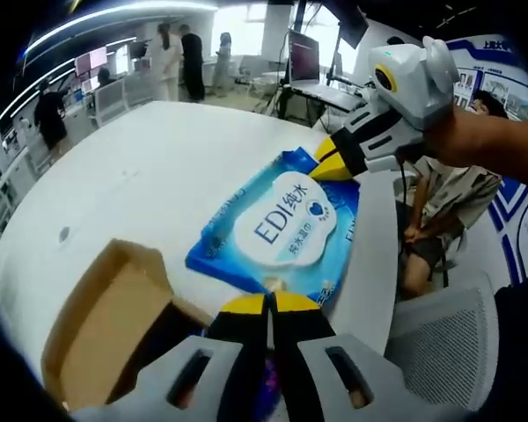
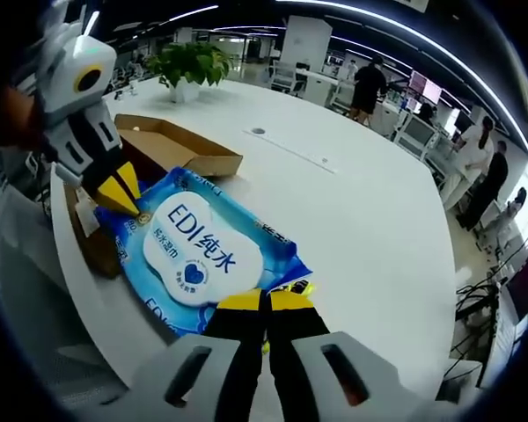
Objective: Operate the shoe box by opening the lid, removing the specified soft item, and placing it in the target area until the item is outside and the box remains undamaged.
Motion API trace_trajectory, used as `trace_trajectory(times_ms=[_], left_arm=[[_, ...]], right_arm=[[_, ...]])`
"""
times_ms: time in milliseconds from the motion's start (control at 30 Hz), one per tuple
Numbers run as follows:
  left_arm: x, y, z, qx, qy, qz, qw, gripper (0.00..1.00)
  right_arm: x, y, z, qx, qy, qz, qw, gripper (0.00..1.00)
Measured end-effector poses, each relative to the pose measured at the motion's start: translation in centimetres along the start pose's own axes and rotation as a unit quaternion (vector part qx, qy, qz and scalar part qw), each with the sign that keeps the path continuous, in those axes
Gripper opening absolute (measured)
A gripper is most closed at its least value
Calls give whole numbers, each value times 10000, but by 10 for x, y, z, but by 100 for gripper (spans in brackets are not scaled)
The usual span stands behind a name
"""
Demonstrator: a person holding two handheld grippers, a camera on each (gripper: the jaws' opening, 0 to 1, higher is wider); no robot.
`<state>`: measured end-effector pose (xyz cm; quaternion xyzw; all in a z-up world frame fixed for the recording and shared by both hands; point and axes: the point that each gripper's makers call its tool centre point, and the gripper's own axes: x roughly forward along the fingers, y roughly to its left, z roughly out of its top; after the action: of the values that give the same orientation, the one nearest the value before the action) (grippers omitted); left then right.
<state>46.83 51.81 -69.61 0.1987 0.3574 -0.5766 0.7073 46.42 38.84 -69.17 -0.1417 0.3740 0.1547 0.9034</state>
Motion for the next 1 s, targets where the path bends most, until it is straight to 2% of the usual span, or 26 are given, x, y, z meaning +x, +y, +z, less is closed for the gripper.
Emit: trace_trajectory(times_ms=[667, 1000], left_arm=[[33, 4, 0, -57, 240, 19, 9997, 0], [51, 4, -8, -17, 453, 122, 9989, 0]], right_arm=[[21, -17, -20, 96, 62, 101, 9999, 0], [36, -20, -40, 208, 170, 183, 9995, 0]])
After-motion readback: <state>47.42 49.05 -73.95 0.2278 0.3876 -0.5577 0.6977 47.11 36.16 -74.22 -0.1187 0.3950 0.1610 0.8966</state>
